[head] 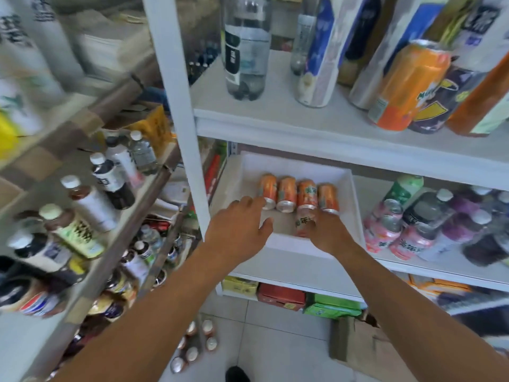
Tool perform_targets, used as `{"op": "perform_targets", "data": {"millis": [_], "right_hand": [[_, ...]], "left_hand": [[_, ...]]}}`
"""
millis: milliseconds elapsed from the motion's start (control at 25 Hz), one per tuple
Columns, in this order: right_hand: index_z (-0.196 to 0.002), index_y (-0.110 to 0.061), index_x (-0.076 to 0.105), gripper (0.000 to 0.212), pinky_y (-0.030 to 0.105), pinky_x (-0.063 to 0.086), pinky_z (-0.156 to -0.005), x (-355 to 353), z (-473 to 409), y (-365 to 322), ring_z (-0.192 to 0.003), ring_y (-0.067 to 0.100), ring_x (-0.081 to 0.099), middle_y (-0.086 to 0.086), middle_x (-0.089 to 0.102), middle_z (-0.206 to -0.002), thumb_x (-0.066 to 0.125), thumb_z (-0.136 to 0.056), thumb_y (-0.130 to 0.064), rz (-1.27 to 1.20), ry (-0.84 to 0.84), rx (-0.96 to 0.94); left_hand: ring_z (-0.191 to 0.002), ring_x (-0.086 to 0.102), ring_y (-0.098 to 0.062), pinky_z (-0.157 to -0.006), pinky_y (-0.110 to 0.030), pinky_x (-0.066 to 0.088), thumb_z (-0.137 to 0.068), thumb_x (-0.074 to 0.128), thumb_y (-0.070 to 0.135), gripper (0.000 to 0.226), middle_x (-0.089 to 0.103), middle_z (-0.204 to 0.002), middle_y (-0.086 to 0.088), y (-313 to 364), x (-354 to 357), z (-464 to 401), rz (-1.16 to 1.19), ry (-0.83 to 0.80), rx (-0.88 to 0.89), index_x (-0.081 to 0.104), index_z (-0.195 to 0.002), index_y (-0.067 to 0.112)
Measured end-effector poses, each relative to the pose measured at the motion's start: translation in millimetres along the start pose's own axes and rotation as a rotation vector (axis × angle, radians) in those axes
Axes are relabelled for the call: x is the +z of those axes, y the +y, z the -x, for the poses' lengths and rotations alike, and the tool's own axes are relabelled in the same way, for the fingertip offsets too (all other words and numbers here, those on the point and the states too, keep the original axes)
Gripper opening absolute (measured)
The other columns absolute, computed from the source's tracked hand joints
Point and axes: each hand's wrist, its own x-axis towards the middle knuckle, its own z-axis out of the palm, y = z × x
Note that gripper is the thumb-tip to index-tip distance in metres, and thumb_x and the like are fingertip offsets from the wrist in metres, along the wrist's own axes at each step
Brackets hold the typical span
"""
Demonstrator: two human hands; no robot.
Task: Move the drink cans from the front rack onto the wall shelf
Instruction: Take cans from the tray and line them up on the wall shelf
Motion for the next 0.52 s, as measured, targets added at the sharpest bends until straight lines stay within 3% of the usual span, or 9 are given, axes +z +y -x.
{"op": "perform_targets", "data": {"millis": [120,240,400,520], "right_hand": [[-0.120,-0.006,0.060,0.042,0.028,0.047,-0.077,8.6,-33.9,20.0,-0.093,0.025,0.060,0.013,0.064,-0.115,0.068,-0.090,-0.034,-0.105,-0.111,0.126],[-0.117,-0.003,0.060,0.041,0.030,0.048,-0.080,20.5,-54.6,30.3,-0.097,0.025,0.061,0.013,0.064,-0.114,0.063,-0.092,-0.035,-0.040,-0.157,0.168],[-0.106,-0.009,0.061,0.041,0.035,0.054,-0.085,23.6,-72.2,25.5,-0.094,0.023,0.065,0.007,0.067,-0.103,0.059,-0.091,-0.047,0.158,-0.114,0.131],[-0.108,-0.019,0.058,0.036,0.035,0.050,-0.090,21.4,-77.3,11.4,-0.102,0.023,0.063,0.004,0.065,-0.108,0.057,-0.092,-0.052,0.274,-0.132,0.116]], "left_hand": [[-0.108,0.057,-0.025,-0.081,-0.039,0.049,-0.097,0.042,0.043,0.041,0.057,-0.120,-0.004,4.5,19.3,-22.4,0.012,-0.017,0.000,0.045,-0.132,0.023],[-0.107,0.058,-0.024,-0.081,-0.038,0.050,-0.097,0.042,0.043,0.041,0.058,-0.121,-0.003,4.7,30.8,-39.8,0.017,-0.037,-0.002,0.045,-0.132,0.023],[-0.107,0.057,-0.022,-0.080,-0.035,0.048,-0.097,0.041,0.044,0.040,0.058,-0.121,-0.002,1.2,40.2,-57.3,0.007,-0.062,-0.009,0.045,-0.132,0.024],[-0.107,0.058,-0.022,-0.079,-0.034,0.047,-0.097,0.041,0.044,0.041,0.058,-0.120,-0.002,-0.3,43.9,-66.2,0.002,-0.078,-0.022,0.045,-0.132,0.023]]}}
